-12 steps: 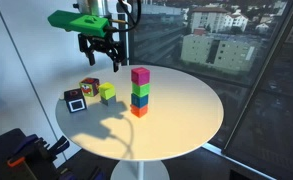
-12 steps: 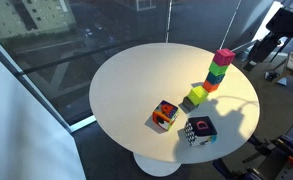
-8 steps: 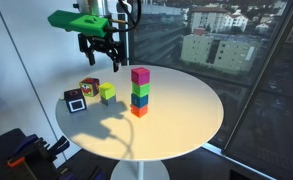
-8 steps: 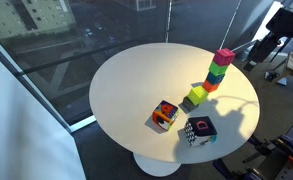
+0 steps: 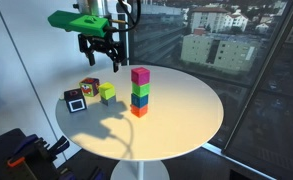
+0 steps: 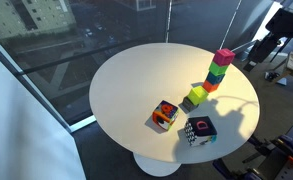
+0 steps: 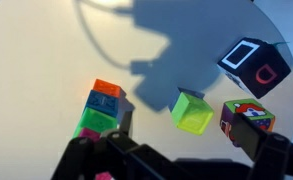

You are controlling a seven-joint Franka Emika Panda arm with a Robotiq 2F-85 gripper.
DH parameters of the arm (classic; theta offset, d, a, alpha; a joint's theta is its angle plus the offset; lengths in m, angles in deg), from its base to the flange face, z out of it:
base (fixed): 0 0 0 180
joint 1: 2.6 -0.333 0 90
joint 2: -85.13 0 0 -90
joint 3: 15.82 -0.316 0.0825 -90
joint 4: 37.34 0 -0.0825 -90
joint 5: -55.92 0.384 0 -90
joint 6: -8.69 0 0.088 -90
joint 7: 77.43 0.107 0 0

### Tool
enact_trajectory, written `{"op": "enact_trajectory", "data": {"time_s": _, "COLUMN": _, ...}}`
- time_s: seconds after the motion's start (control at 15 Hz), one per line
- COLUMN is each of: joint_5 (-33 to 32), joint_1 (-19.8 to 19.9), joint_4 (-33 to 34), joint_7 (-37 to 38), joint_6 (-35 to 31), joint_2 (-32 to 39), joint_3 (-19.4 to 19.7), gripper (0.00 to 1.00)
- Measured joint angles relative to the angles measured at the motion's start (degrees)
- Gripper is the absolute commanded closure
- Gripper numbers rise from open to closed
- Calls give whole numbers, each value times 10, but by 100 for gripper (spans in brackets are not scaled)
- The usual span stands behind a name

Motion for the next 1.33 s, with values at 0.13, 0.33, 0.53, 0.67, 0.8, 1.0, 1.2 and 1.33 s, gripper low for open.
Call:
{"op": "enact_trajectory", "data": {"time_s": 0.13, "joint_5": 0, "joint_1": 3, "joint_4": 1, "joint_7": 4, "joint_6": 0, "joint_2": 3, "joint_3": -6, "gripper": 0}}
{"op": "enact_trajectory", "data": {"time_s": 0.33, "joint_5": 0, "joint_1": 7, "joint_4": 4, "joint_7": 20, "joint_6": -9, "joint_2": 10, "joint_3": -18, "gripper": 0}}
{"op": "enact_trajectory", "data": {"time_s": 0.53, "joint_5": 0, "joint_1": 11, "joint_4": 9, "joint_7": 44, "joint_6": -24, "joint_2": 20, "joint_3": -30, "gripper": 0}}
{"op": "enact_trajectory", "data": {"time_s": 0.67, "joint_5": -1, "joint_1": 16, "joint_4": 17, "joint_7": 64, "joint_6": -29, "joint_2": 29, "joint_3": -38, "gripper": 0}}
{"op": "enact_trajectory", "data": {"time_s": 0.8, "joint_5": -5, "joint_1": 23, "joint_4": 29, "joint_7": 84, "joint_6": -30, "joint_2": 41, "joint_3": -44, "gripper": 0}}
{"op": "enact_trajectory", "data": {"time_s": 1.0, "joint_5": -24, "joint_1": 37, "joint_4": 50, "joint_7": 119, "joint_6": -29, "joint_2": 62, "joint_3": -53, "gripper": 0}}
{"op": "enact_trajectory", "data": {"time_s": 1.2, "joint_5": -49, "joint_1": 50, "joint_4": 77, "joint_7": 155, "joint_6": -27, "joint_2": 87, "joint_3": -58, "gripper": 0}}
{"op": "enact_trajectory", "data": {"time_s": 1.33, "joint_5": -58, "joint_1": 56, "joint_4": 96, "joint_7": 173, "joint_6": -16, "joint_2": 103, "joint_3": -60, "gripper": 0}}
